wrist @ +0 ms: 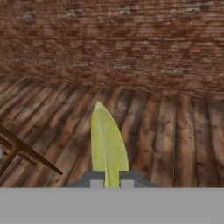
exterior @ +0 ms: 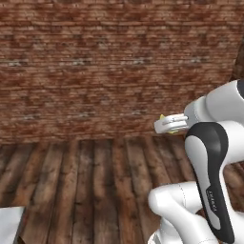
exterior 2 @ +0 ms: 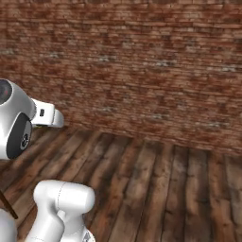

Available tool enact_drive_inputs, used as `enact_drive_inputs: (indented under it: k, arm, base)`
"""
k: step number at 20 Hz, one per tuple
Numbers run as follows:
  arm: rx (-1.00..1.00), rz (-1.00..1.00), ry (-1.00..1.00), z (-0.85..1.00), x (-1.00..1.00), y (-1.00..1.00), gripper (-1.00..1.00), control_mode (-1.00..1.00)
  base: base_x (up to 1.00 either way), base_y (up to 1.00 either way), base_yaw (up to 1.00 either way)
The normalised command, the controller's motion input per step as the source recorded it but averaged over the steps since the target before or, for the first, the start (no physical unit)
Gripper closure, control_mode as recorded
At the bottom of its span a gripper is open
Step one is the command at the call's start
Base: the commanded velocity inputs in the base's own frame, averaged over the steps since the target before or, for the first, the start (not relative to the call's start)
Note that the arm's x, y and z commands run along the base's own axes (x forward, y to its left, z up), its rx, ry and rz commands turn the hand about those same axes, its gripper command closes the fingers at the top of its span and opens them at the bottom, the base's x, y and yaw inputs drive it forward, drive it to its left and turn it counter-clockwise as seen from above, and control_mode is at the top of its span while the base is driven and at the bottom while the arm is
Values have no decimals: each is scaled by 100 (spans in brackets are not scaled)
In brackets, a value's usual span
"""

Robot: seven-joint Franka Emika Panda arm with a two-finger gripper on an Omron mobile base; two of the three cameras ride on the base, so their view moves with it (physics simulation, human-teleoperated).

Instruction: Take the lemon wedge from the fridge and place it on the plate with fish on the dining counter.

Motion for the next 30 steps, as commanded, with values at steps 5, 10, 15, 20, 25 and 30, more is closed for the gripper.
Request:
enact_drive_inputs:
  k: [5,10,15,20,25,30]
  arm:
    - [0,0,0,0,0,0,100,100]
    - [0,0,0,0,0,0,100,100]
    - [0,0,0,0,0,0,100,100]
    - [0,0,0,0,0,0,100,100]
    - [0,0,0,0,0,0,100,100]
    - [0,0,0,0,0,0,100,100]
  base:
    - [100,0,39]
    - [100,0,52]
    - [100,0,62]
    - [100,0,60]
    - [100,0,58]
    - [100,0,57]
